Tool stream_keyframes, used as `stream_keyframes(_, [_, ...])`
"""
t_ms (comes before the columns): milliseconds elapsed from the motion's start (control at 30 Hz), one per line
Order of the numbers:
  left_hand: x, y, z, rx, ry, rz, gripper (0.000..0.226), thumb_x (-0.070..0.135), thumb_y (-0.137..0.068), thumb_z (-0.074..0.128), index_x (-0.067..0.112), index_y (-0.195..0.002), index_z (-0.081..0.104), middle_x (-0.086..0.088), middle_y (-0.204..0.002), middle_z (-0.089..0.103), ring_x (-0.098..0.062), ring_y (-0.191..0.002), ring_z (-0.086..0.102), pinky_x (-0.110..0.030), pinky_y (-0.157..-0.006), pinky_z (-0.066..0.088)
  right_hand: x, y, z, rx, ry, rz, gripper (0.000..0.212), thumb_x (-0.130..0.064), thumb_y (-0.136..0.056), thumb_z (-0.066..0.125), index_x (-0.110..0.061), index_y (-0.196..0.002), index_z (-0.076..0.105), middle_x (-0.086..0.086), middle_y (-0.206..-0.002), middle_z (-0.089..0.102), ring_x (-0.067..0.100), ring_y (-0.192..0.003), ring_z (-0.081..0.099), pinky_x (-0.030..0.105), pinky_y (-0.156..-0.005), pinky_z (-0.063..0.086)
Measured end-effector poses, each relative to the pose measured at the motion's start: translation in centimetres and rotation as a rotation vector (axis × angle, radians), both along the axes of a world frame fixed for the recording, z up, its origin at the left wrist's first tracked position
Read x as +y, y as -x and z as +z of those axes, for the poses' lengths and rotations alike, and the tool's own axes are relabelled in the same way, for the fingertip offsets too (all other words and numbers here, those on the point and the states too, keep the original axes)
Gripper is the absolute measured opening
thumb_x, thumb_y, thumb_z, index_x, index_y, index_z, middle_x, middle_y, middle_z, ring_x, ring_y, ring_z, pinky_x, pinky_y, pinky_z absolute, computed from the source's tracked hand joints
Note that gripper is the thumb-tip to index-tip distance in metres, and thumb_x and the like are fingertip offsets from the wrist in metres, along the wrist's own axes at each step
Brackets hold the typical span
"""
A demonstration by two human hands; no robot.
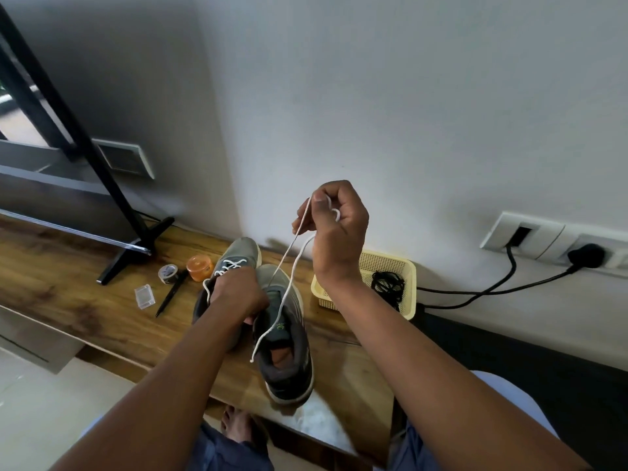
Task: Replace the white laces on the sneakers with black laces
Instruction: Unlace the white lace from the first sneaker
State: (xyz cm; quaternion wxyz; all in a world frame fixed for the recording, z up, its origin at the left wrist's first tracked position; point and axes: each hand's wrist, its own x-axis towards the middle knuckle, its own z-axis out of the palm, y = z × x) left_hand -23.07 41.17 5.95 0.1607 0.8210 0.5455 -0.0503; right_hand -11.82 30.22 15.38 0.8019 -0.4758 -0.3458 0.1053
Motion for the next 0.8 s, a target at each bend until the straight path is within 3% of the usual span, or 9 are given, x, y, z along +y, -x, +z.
stream_keyframes(100, [-0.5,0.0,-0.1,-0.025,-0.056,-0.025,0.023,0.024,-0.081,0.073,0.013,-0.099,0.063,-0.007,-0.087,0.074,-0.028,-0.092,0.071,-0.032,-0.069,0.049,0.2,0.2,-0.3,-0.055,0.091,0.020,0.014,-0.003,-0.097,0.053,0.002,-0.085,0.054,0.018,-0.066,0.059,0.025,-0.051,0.059,0.033,-0.048,0.049])
stream_keyframes(167, [-0.7,0.1,-0.2,-0.064,-0.068,-0.047,0.023,0.026,-0.085,0.070,0.014,-0.104,0.065,-0.009,-0.094,0.075,-0.030,-0.095,0.073,-0.035,-0.077,0.056,0.2,-0.1,-1.1,-0.117,0.210,0.026,0.015,-0.004,-0.096,0.058,-0.003,-0.082,0.057,0.013,-0.065,0.063,0.025,-0.052,0.063,0.037,-0.049,0.054])
stream_keyframes(233, [-0.7,0.3,-0.1,-0.088,-0.098,-0.103,0.018,0.022,-0.084,0.070,0.019,-0.102,0.073,-0.008,-0.097,0.077,-0.028,-0.093,0.074,-0.035,-0.083,0.058,0.4,-0.6,-2.2,-0.134,0.346,0.067,0.015,-0.007,-0.092,0.061,-0.008,-0.076,0.061,0.011,-0.064,0.065,0.030,-0.053,0.065,0.043,-0.054,0.057])
stream_keyframes(333, [-0.6,0.4,0.0,-0.109,-0.067,-0.128,0.014,0.018,-0.084,0.072,0.023,-0.094,0.080,-0.005,-0.094,0.078,-0.026,-0.086,0.075,-0.036,-0.083,0.062,0.9,-1.1,-4.1,-0.127,0.580,0.164,0.010,-0.012,-0.084,0.063,-0.013,-0.075,0.065,0.008,-0.064,0.071,0.022,-0.052,0.066,0.042,-0.058,0.059])
stream_keyframes(467, [-0.4,0.5,0.2,-0.094,-0.033,-0.095,0.015,0.023,-0.082,0.072,0.016,-0.095,0.069,-0.007,-0.091,0.075,-0.027,-0.085,0.072,-0.034,-0.073,0.059,1.8,-1.2,-6.9,-0.048,0.853,0.261,0.020,-0.013,-0.073,0.054,-0.021,-0.087,0.066,0.007,-0.081,0.074,0.024,-0.066,0.070,0.046,-0.062,0.063])
stream_keyframes(533, [-0.2,0.7,0.3,-0.084,-0.010,-0.056,0.018,0.025,-0.083,0.072,0.014,-0.093,0.062,-0.004,-0.081,0.071,-0.022,-0.072,0.069,-0.029,-0.060,0.053,2.3,-1.2,-8.1,-0.169,1.007,0.301,0.020,-0.018,-0.081,0.053,-0.028,-0.095,0.065,-0.002,-0.093,0.072,0.023,-0.086,0.070,0.038,-0.072,0.059])
stream_keyframes(600, [0.3,0.9,0.1,-0.107,0.122,0.000,0.016,0.024,-0.086,0.074,0.009,-0.088,0.069,-0.002,-0.066,0.074,-0.018,-0.055,0.072,-0.029,-0.054,0.060,2.5,-0.9,-9.0,-0.374,1.141,0.312,0.023,-0.029,-0.081,0.055,-0.033,-0.102,0.063,-0.008,-0.103,0.070,0.022,-0.098,0.067,0.032,-0.078,0.051])
stream_keyframes(733, [1.2,1.1,-0.2,-0.106,0.291,0.056,0.013,0.017,-0.087,0.072,0.004,-0.088,0.074,-0.008,-0.065,0.076,-0.021,-0.055,0.076,-0.038,-0.069,0.067,2.6,0.3,-10.8,-0.943,1.268,0.184,0.037,-0.047,-0.077,0.067,-0.035,-0.112,0.069,0.005,-0.118,0.066,0.030,-0.109,0.065,0.034,-0.077,0.045])
stream_keyframes(800, [1.3,1.1,-0.3,-0.122,0.302,0.065,0.015,0.019,-0.086,0.076,0.004,-0.088,0.074,-0.009,-0.064,0.076,-0.022,-0.055,0.076,-0.038,-0.068,0.067,2.6,1.0,-11.8,-1.046,1.252,0.134,0.028,-0.042,-0.080,0.068,-0.029,-0.104,0.072,0.008,-0.111,0.064,0.033,-0.103,0.066,0.034,-0.074,0.043])
